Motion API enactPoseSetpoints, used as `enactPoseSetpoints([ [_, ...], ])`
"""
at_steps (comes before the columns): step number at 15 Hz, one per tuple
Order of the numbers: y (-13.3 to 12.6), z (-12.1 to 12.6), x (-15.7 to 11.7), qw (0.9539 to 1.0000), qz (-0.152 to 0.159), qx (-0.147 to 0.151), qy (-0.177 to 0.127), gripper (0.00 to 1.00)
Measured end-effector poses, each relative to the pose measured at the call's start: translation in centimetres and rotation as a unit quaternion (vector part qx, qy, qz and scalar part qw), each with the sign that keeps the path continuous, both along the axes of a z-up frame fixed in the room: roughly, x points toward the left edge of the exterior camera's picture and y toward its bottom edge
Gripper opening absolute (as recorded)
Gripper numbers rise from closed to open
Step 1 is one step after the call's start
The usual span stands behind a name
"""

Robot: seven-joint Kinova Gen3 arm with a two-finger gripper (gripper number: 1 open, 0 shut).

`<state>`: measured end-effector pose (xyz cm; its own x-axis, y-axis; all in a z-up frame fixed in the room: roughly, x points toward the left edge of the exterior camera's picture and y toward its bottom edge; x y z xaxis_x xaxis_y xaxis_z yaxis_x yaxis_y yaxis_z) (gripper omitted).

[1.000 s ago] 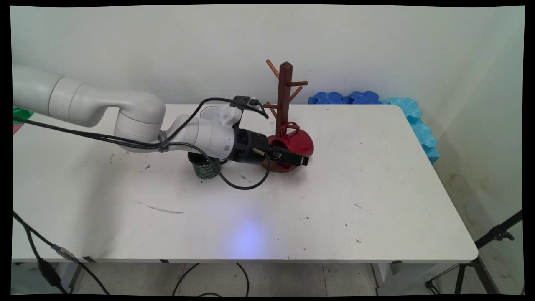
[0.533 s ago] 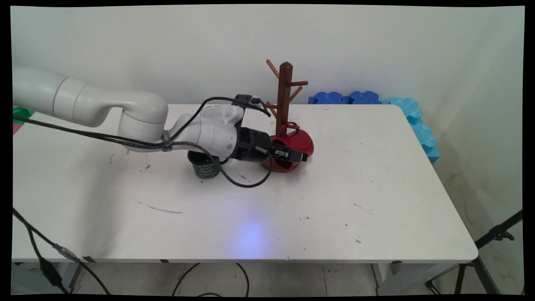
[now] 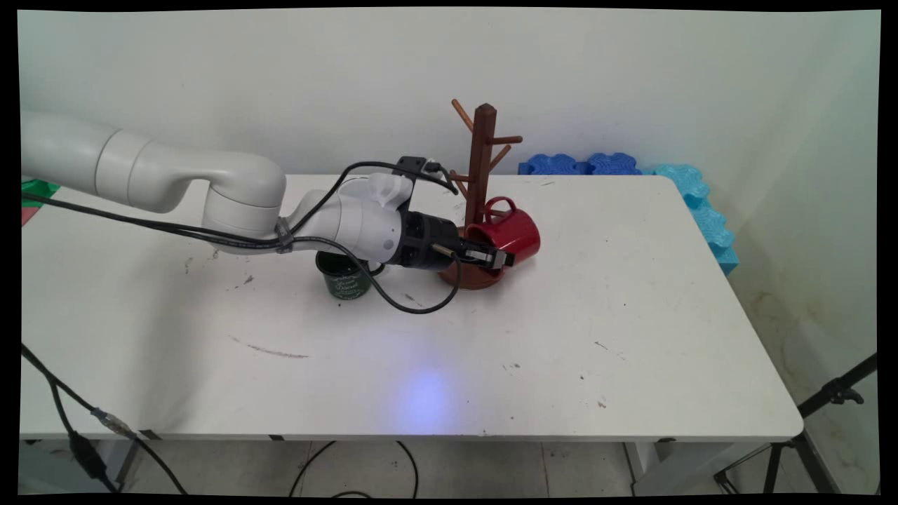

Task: Place the picked object on the table

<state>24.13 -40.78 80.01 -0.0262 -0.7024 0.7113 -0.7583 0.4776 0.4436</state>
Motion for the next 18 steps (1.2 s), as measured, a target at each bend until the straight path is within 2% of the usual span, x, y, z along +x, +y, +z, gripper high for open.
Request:
enactPoseSetpoints([
  [12, 1.5, 1.6, -0.4, 0.9998, -0.016, -0.006, 0.011, 0.00],
  [18, 3.3, 3.3, -0.4, 0.9994, -0.028, -0.007, 0.019, 0.00],
])
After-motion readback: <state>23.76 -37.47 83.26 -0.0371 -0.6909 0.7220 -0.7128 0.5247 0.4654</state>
